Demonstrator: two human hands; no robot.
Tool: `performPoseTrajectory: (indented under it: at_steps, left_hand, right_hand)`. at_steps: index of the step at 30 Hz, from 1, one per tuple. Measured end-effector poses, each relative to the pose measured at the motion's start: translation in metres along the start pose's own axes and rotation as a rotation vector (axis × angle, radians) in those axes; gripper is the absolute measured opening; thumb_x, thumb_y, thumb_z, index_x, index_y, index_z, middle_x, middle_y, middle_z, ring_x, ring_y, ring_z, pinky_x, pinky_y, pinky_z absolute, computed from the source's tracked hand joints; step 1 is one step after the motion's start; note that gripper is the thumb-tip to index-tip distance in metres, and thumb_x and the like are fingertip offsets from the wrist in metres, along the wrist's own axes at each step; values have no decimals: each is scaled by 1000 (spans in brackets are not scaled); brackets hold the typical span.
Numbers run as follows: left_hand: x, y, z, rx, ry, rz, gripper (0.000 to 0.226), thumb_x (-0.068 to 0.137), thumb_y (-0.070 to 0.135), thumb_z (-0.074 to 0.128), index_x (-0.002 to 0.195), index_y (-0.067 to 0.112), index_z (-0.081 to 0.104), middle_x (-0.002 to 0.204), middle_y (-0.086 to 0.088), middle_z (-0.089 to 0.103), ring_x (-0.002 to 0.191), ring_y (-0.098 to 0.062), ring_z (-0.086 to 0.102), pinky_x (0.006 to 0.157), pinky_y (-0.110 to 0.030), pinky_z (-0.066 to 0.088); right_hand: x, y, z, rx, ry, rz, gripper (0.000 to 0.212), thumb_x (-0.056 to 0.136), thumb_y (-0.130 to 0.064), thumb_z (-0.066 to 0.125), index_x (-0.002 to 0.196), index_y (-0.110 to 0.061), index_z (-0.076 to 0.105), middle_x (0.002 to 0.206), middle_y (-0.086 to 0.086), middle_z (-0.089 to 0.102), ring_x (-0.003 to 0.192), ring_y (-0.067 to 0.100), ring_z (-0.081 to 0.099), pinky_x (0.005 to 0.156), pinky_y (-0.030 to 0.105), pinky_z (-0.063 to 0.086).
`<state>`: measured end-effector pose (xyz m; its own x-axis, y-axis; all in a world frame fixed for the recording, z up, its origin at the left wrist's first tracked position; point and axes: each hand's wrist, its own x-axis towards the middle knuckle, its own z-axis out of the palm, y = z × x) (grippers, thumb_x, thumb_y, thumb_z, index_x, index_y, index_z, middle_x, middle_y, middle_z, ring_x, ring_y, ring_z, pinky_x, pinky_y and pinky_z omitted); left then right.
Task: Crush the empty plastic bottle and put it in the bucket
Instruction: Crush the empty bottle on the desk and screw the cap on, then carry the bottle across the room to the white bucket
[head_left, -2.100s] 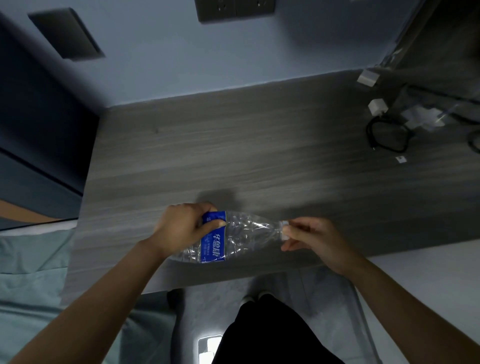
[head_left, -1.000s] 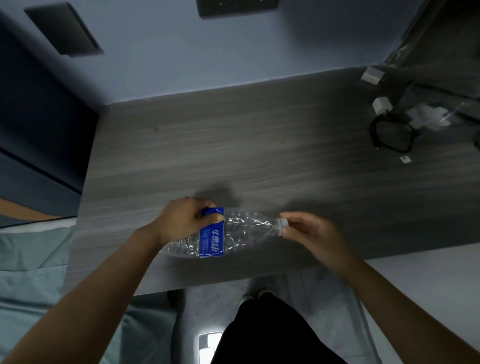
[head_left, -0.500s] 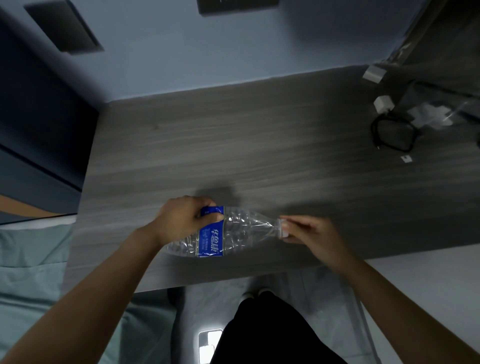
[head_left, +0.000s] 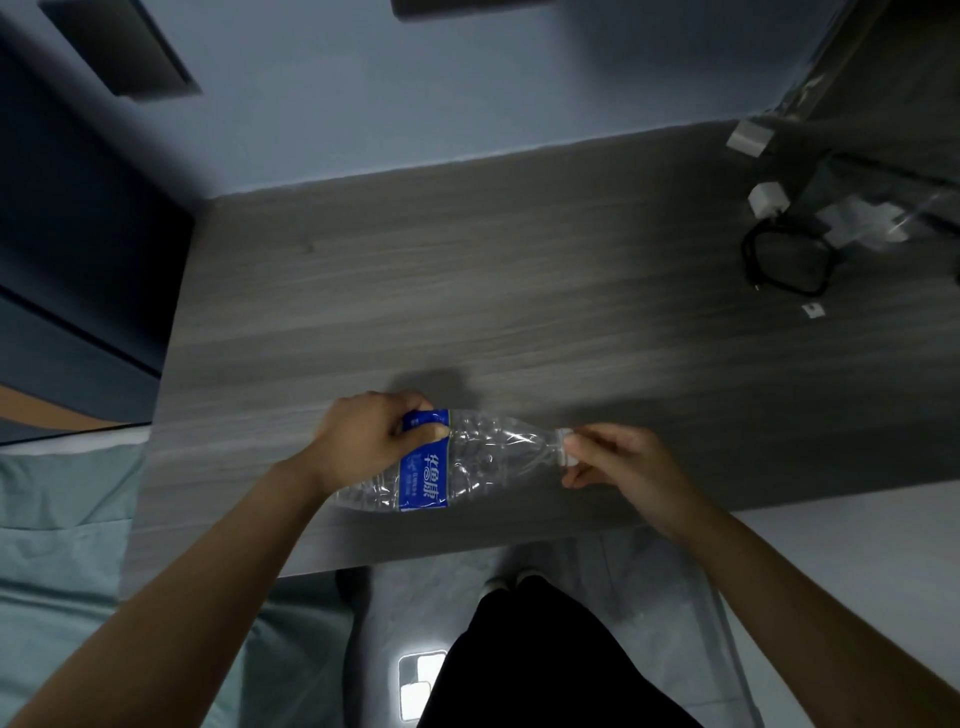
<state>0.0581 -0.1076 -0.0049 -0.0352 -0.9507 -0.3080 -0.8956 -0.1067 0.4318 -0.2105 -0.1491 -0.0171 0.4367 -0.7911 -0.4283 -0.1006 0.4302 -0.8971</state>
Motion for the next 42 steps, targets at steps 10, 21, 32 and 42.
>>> performPoseTrajectory:
  at_steps: [10,21,32,42]
  left_hand:
    - [0,-1,1,29,61,24,27,84,47,53,98,25,59,81,-1,71,68,-14,62,67,-32,48]
    - [0,-4,8,8,65,-2,27,85,47,51,98,25,59,82,-1,71,64,-12,58,60,-27,43]
    - [-13,11,2,-341,-228,-97,17,82,26,63,96,16,63,91,-6,68,82,-19,64,76,-34,49]
    - [-47,28,12,-248,-177,-51,15,83,23,63,87,8,61,86,-13,68,76,-27,64,70,-37,50]
  right_hand:
    - [0,-1,6,115,47,174,19,85,-19,57,73,-5,60,51,3,62,44,13,64,47,19,56]
    - [6,-1,5,101,79,10,20,81,6,56,99,-3,59,76,10,63,51,9,67,57,16,57]
    - [-5,1,0,-46,47,84,30,84,1,54,114,3,55,90,13,62,57,7,64,59,11,53]
    - [-68,30,-49,-45,192,159,26,91,-10,45,108,3,58,94,13,64,75,19,62,61,10,53]
